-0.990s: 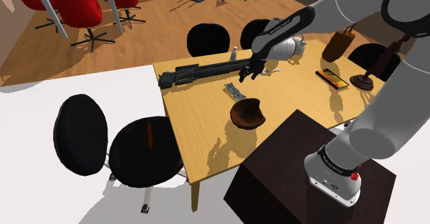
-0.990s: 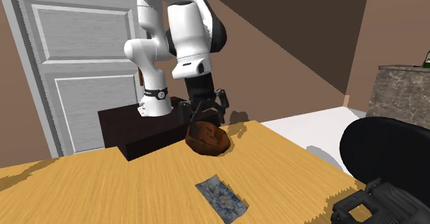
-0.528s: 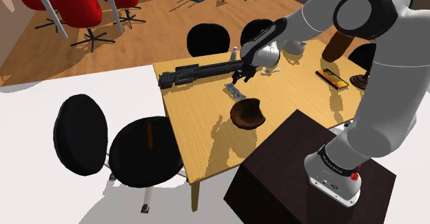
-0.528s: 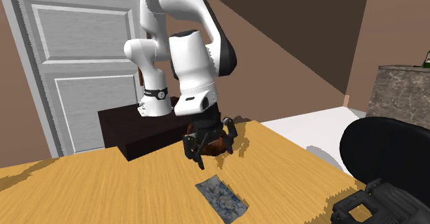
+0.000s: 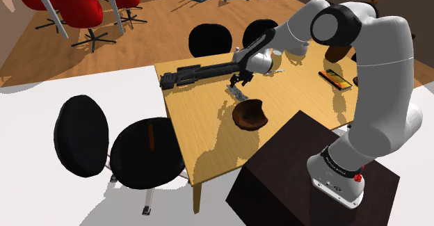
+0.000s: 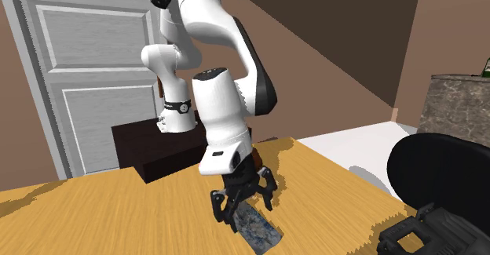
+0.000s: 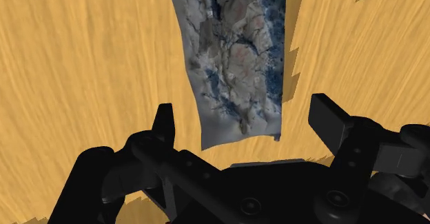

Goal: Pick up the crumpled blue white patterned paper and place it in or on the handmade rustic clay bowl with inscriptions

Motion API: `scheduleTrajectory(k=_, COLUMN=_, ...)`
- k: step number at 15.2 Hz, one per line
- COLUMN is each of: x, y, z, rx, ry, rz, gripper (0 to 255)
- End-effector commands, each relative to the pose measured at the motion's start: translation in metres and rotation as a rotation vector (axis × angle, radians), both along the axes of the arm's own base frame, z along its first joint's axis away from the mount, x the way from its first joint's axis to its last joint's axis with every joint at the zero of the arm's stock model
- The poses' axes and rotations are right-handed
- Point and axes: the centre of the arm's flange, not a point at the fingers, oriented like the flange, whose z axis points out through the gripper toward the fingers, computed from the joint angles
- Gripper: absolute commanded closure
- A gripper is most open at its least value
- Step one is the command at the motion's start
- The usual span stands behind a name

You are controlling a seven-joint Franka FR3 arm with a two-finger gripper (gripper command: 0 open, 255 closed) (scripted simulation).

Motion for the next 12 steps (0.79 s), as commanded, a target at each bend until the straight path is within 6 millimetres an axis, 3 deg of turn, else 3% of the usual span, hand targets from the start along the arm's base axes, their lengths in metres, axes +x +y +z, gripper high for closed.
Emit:
scheduleTrajectory(k=1, x=0.002, y=0.001, z=-0.01, rx=0.0, ry=-0.001, rz=-0.001, gripper=0)
scheduleTrajectory(k=4, x=0.006, y=0.003, z=-0.028, rx=0.0, ry=-0.001, rz=-0.001, gripper=0)
scheduleTrajectory(k=12, x=0.006, y=0.003, z=-0.028, rx=0.0, ry=-0.001, rz=-0.001, gripper=0)
